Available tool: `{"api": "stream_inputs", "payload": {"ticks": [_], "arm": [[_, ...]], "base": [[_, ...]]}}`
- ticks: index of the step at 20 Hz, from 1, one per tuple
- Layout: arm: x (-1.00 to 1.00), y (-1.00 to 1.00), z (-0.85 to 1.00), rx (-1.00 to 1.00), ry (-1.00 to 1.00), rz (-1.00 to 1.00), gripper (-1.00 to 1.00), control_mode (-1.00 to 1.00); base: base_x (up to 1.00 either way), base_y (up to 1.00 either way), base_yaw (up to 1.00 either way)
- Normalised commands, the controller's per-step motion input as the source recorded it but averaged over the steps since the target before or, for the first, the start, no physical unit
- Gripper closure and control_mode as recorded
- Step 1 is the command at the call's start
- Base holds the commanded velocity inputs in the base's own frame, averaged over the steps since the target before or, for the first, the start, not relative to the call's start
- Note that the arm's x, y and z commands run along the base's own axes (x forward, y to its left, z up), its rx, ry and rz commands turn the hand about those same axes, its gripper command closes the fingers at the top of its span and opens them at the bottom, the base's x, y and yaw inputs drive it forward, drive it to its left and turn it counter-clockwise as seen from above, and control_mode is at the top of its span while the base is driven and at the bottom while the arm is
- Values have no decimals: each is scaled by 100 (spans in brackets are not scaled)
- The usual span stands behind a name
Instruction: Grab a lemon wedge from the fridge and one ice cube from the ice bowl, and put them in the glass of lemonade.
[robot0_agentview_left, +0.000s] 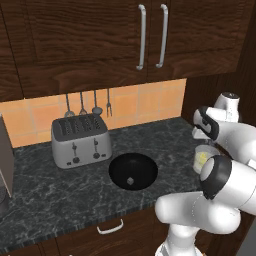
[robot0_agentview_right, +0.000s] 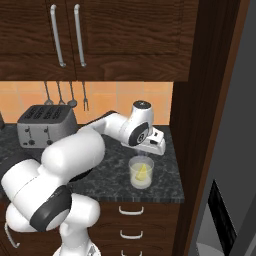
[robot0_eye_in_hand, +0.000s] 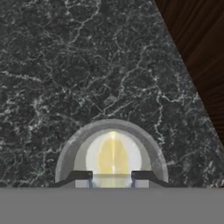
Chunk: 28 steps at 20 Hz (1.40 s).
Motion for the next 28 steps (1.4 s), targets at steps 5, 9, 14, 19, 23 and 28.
{"api": "stream_inputs", "payload": {"ticks": [5, 9, 14, 19, 23, 28], "arm": [[0, 0, 0, 0, -1, 0, 100, -100], [0, 0, 0, 0, 0, 0, -100, -100], [0, 0, 1, 0, 0, 0, -100, -100], [-13, 1, 21, -3, -1, 0, -100, -100], [-50, 6, 98, -2, -7, 0, -100, -100], [-15, 21, 67, -2, -12, 0, -100, -100]], "base": [[0, 0, 0], [0, 0, 0], [0, 0, 0], [0, 0, 0], [0, 0, 0], [0, 0, 0]]}}
